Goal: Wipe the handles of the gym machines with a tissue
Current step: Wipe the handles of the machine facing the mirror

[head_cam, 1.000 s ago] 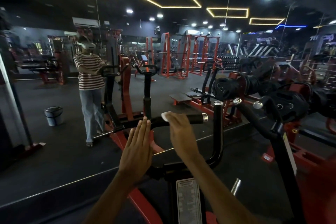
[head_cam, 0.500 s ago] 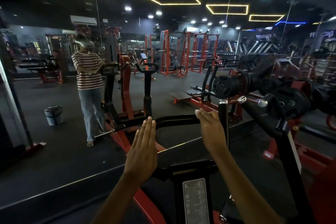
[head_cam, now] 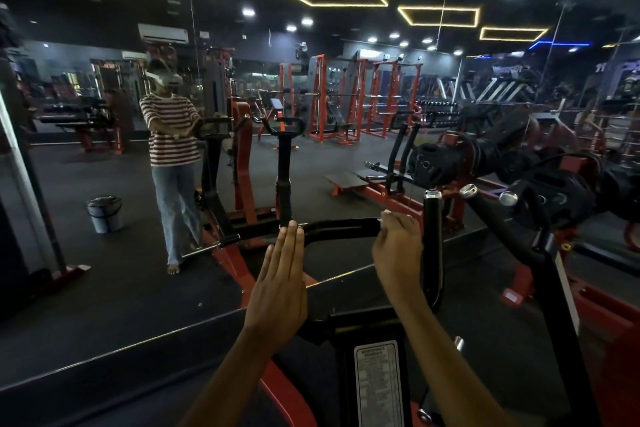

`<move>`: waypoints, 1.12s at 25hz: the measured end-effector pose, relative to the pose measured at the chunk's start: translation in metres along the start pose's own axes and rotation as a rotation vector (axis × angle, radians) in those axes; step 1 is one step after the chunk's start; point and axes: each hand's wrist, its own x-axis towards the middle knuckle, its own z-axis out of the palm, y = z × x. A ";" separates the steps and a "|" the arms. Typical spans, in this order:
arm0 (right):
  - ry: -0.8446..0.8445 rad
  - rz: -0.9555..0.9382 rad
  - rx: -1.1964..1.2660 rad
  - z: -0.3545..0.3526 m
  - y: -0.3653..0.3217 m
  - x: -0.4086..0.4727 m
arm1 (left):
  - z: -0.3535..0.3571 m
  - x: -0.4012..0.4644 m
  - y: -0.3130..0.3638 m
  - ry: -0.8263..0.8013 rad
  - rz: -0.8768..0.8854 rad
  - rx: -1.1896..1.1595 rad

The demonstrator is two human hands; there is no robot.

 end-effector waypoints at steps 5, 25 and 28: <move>-0.102 -0.219 0.096 0.021 -0.064 -0.023 | 0.004 0.000 -0.002 0.010 0.002 0.016; -0.577 -0.197 -0.414 -0.019 0.034 0.087 | -0.001 0.001 -0.003 -0.017 -0.006 0.026; -0.586 -0.162 -0.415 -0.025 0.037 0.088 | -0.001 0.001 -0.001 -0.007 -0.006 0.021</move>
